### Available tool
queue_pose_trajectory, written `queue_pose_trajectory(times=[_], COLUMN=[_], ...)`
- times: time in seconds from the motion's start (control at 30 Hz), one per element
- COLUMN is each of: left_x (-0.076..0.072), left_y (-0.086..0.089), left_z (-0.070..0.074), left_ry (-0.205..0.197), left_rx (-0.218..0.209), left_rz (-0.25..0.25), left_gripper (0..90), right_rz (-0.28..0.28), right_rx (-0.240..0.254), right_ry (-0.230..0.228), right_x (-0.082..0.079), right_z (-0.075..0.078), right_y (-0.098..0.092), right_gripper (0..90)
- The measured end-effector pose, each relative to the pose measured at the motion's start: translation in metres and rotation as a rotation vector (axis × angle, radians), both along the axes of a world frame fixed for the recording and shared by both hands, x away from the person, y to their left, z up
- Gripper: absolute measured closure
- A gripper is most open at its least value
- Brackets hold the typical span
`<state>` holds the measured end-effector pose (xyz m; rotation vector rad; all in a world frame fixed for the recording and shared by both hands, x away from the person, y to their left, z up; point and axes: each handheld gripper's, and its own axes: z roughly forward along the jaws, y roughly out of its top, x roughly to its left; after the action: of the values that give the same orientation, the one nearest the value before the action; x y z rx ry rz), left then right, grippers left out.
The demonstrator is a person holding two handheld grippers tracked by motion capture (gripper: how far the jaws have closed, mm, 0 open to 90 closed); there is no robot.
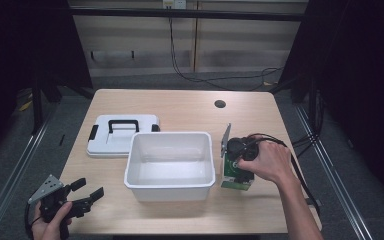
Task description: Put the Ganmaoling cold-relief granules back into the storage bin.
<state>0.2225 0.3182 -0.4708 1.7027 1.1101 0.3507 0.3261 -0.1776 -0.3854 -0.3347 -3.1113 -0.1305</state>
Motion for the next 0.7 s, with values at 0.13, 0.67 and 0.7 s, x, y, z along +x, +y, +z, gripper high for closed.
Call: queue_pose_trajectory(times=[0.13,0.67,0.7], left_x=[0.000,0.000,0.000], left_y=[0.000,0.000,0.000], left_z=[0.000,0.000,0.000], left_ry=[0.000,0.002,0.003], left_rx=[0.000,0.001,0.000], left_rz=[-0.001,-0.002,-0.003], left_gripper=[16.1,16.1,16.1], right_rz=[-0.008,-0.020,-0.022], right_rx=[0.000,0.011,0.012], right_ry=[0.005,-0.011,-0.013], right_x=[0.001,0.007,0.007], right_z=[0.008,0.041,0.044], right_y=[0.000,0.000,0.001], right_gripper=[16.4,16.4,16.4])
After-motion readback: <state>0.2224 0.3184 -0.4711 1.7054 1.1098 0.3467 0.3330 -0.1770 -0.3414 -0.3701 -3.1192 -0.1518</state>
